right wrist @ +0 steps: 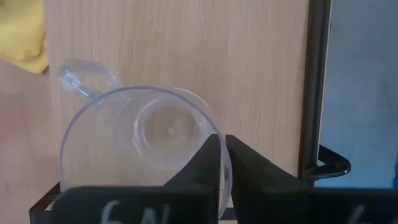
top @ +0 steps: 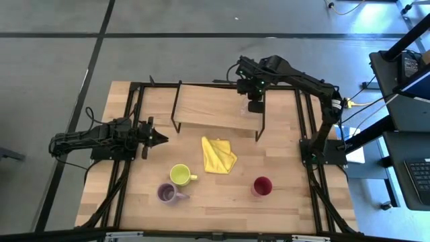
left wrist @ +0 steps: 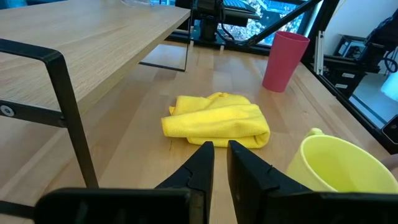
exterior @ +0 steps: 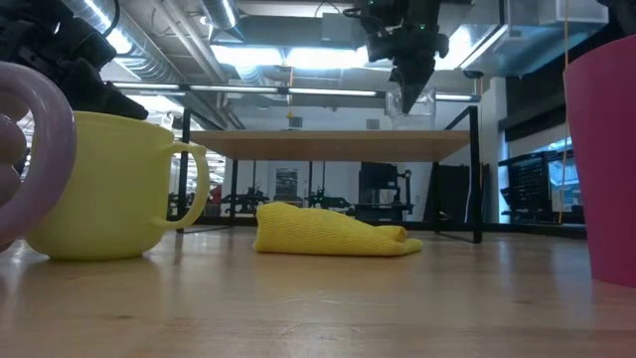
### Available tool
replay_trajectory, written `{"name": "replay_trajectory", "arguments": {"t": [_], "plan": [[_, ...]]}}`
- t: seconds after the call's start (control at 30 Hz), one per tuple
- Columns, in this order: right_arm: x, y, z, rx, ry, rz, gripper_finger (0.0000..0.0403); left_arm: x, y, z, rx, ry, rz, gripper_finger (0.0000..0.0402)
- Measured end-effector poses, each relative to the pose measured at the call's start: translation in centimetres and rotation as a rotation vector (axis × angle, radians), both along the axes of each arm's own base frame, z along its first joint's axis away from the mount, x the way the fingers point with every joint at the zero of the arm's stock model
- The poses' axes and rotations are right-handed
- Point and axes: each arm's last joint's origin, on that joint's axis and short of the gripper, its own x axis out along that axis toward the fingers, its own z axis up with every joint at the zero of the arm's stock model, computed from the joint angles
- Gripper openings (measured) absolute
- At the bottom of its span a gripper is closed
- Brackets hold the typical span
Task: Stack small to large cups/mugs on shelf
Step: Put the transparent mug to the right on the shelf
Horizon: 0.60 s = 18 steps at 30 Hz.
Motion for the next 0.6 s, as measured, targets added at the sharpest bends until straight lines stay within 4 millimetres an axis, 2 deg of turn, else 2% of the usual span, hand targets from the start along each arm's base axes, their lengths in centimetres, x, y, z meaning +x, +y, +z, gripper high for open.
{"name": "replay_trajectory", "arguments": {"t": [0.47,0.6], "plan": [[-0.12,0.11,0.06,0.012,0.001,-0.049,0.0106,0.00,0.00,0.00,0.000,0.000,0.000,0.0039],[-0.22,0.35,0.92,0.002,-0.022,-0.050,0.0118,-0.01,0.00,0.01,0.000,0.000,0.000,0.0039]]}}
